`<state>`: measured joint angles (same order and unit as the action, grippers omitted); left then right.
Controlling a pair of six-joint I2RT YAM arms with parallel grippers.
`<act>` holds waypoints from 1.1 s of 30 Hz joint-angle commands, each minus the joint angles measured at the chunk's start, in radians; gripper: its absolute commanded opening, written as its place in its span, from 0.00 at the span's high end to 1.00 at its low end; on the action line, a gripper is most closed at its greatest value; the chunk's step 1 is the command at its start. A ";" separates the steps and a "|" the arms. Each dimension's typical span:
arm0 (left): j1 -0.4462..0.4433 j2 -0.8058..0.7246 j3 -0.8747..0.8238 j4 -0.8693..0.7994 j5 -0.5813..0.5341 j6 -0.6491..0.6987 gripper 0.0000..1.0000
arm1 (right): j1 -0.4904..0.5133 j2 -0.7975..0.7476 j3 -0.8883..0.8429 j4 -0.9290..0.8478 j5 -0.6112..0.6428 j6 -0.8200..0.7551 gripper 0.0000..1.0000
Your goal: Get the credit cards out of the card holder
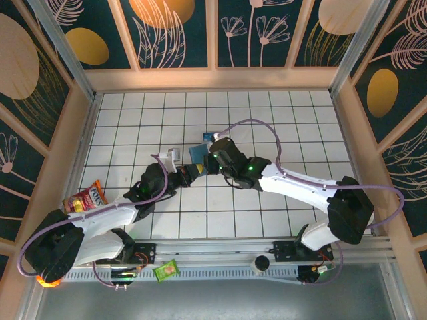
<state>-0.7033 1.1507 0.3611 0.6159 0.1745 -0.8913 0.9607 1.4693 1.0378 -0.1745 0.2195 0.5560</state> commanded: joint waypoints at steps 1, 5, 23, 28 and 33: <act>-0.006 -0.017 0.021 0.049 0.020 -0.004 1.00 | -0.018 0.016 0.006 -0.043 0.102 -0.008 0.91; -0.005 -0.009 0.017 0.051 0.028 -0.013 1.00 | -0.019 -0.005 -0.014 -0.051 0.122 -0.002 1.00; -0.025 0.124 -0.101 -0.029 0.211 -0.146 1.00 | -0.023 -0.207 -0.336 -0.016 -0.098 0.116 1.00; -0.031 0.205 -0.106 -0.027 0.244 -0.190 0.78 | 0.001 -0.183 -0.375 0.008 -0.096 0.145 1.00; -0.031 0.252 -0.127 -0.050 0.229 -0.213 0.58 | 0.018 -0.156 -0.383 0.013 -0.077 0.153 1.00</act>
<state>-0.7376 1.3869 0.2546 0.5968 0.4103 -1.0729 0.9688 1.2976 0.6708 -0.1810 0.1078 0.6823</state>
